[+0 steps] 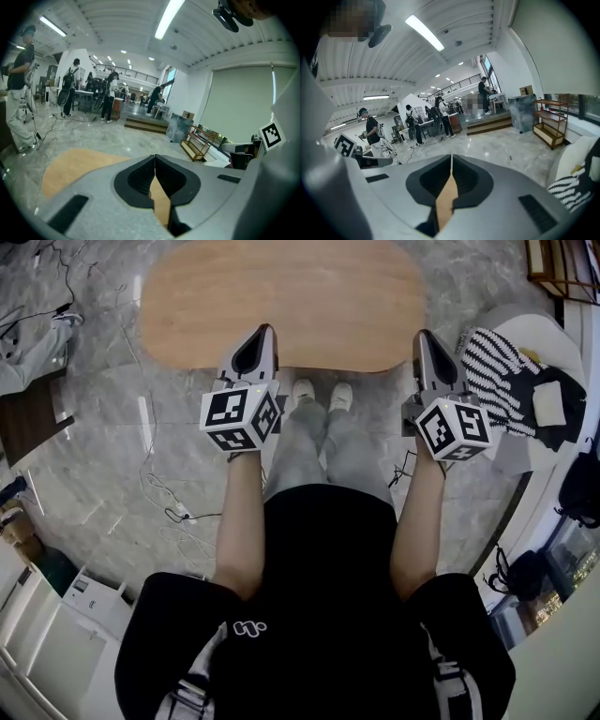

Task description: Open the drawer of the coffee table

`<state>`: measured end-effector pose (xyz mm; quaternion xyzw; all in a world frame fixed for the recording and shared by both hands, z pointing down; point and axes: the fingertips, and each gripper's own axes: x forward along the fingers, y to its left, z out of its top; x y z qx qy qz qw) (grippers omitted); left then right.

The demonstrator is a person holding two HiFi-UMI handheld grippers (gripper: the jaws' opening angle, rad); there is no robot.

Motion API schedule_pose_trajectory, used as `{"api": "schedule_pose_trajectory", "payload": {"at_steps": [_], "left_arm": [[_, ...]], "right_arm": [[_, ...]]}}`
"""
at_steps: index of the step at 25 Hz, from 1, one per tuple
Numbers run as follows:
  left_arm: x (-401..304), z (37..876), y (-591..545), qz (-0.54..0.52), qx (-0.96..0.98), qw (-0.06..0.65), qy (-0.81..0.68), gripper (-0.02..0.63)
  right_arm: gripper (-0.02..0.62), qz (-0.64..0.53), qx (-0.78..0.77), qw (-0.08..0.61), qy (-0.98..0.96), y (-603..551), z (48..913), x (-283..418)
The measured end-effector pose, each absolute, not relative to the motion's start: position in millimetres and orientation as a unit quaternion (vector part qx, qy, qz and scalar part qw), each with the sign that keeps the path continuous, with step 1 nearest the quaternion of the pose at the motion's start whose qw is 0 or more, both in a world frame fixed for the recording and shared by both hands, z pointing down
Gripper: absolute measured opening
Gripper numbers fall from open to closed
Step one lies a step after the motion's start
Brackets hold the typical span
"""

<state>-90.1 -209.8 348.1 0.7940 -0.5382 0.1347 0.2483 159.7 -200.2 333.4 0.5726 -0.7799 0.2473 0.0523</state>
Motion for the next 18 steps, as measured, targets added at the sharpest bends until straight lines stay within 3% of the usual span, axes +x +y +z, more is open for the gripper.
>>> {"api": "schedule_pose_trajectory", "payload": {"at_steps": [18], "left_arm": [[-121.8, 491.3, -142.3, 0.216, 0.767, 0.326, -0.509, 0.011]], "right_arm": [[0.014, 0.312, 0.552, 0.127, -0.763, -145.2, 468.5, 147.7]]}}
